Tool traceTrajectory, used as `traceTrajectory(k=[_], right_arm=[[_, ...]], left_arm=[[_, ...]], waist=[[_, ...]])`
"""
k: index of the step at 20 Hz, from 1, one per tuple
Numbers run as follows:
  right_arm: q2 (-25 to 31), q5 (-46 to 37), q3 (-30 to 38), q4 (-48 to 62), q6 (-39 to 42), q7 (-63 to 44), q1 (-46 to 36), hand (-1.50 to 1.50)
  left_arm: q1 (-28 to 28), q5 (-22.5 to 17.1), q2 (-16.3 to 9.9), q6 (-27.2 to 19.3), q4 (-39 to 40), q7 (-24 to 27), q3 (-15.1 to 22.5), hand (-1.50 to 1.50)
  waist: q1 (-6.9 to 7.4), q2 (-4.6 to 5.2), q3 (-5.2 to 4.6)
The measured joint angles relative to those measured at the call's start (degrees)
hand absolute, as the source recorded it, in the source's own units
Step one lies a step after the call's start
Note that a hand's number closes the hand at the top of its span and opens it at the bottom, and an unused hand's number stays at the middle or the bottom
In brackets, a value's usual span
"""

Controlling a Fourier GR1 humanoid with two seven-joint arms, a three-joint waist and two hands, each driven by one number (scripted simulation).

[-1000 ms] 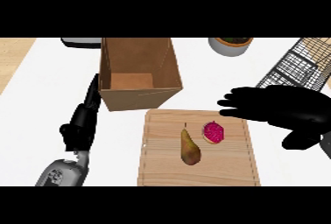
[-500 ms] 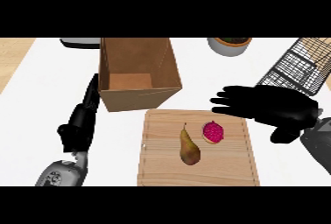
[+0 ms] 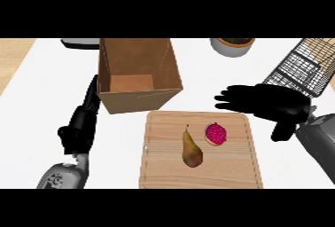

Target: Pick the cupcake from the cutting board and place it in the tiered basket

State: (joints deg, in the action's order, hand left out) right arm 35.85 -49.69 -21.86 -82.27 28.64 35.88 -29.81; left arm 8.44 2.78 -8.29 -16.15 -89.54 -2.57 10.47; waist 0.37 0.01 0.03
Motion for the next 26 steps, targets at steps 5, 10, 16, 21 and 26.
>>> traceTrajectory(k=[5,10,16,21,26], right_arm=[[-1.79,-1.78,-0.69,3.10,-1.82,2.23,-0.23,-1.50],[-3.13,-2.99,-1.53,3.35,-2.71,3.09,0.89,-1.50],[-4.45,-3.83,-1.93,4.65,-2.16,2.99,0.74,-1.50],[-7.07,-5.81,-3.04,5.57,-1.50,1.55,0.62,-1.50],[-8.69,-7.98,-3.62,6.88,-2.01,1.70,0.92,-1.50]], left_arm=[[0.01,0.25,0.40,0.99,0.90,0.83,-1.03,0.00],[1.35,1.17,1.51,1.00,1.92,0.47,-1.50,0.00],[-0.56,1.72,1.46,2.04,0.13,0.50,-1.75,0.00],[-0.63,2.72,2.25,2.01,-1.38,-1.02,-1.68,0.00],[-0.50,2.15,1.88,3.57,-0.84,-0.45,-3.32,0.00]], waist=[[-0.05,0.01,-0.01],[-0.21,-0.02,-0.01],[-0.06,-0.03,-0.02],[-0.09,-0.04,-0.01],[-0.13,-0.03,-0.03]])
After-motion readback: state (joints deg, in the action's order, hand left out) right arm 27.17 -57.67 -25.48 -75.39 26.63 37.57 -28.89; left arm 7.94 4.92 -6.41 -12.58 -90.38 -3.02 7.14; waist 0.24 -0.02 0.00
